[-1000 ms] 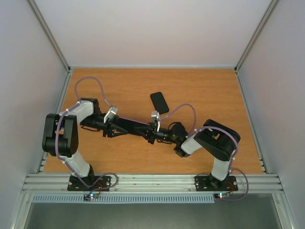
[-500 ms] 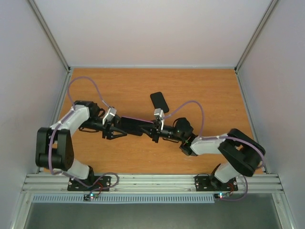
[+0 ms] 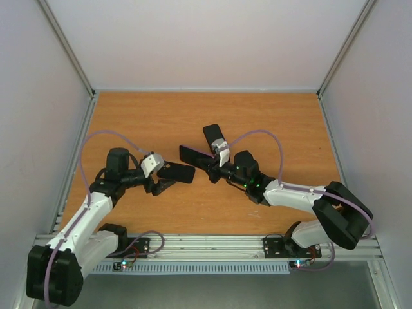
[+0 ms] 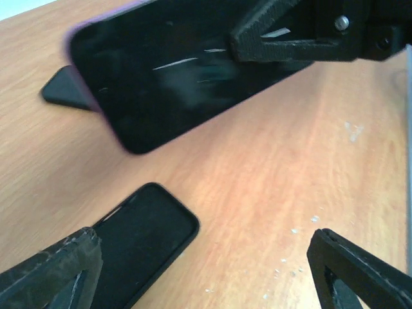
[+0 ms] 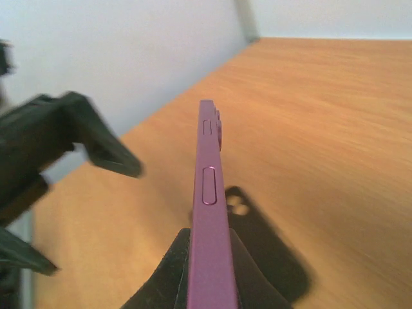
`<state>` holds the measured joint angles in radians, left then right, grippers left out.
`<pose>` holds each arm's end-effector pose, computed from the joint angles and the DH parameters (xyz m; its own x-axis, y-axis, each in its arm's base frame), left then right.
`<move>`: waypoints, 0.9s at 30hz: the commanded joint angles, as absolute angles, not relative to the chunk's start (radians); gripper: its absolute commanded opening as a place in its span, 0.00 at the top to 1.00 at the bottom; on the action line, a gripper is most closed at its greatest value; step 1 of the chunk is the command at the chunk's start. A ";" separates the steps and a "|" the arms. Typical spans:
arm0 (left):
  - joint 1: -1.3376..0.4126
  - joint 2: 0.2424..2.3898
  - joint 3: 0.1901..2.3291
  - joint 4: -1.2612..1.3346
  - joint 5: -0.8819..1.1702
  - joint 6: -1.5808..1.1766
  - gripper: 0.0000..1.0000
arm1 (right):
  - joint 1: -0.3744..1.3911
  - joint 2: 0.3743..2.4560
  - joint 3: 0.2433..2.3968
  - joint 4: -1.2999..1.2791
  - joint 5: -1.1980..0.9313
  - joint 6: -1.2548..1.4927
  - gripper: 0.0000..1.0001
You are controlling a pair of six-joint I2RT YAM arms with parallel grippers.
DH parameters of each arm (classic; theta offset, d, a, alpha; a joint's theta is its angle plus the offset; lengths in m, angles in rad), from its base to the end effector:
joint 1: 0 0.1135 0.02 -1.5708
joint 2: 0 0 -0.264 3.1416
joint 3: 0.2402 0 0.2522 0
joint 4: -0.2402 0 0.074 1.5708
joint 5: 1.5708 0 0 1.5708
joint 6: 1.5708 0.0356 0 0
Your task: Put the phone into the phone case
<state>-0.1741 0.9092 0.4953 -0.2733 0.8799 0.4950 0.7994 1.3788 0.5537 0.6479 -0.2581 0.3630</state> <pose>0.1735 -0.0584 0.2169 -0.2186 0.3458 -0.9125 0.9102 0.4092 -0.0630 0.1933 0.2118 0.2143 -0.4232 0.0572 -0.9042 -0.7681 0.5066 0.3916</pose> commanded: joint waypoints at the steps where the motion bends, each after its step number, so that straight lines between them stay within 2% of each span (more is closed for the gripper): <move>1: -0.153 0.897 0.460 -0.017 0.707 0.301 0.10 | 0.775 1.383 0.598 0.592 -0.099 0.406 0.99; 10: -0.092 0.956 0.454 0.130 0.438 0.173 0.10 | 0.725 1.471 0.722 0.471 -0.305 0.604 0.99; 18: -0.086 1.093 0.476 0.167 0.441 0.191 0.18 | 0.724 1.577 0.812 0.470 -0.458 0.813 0.99; 27: -0.086 1.136 0.465 0.217 0.465 0.162 0.20 | 0.724 1.729 0.911 0.462 -0.535 0.912 0.99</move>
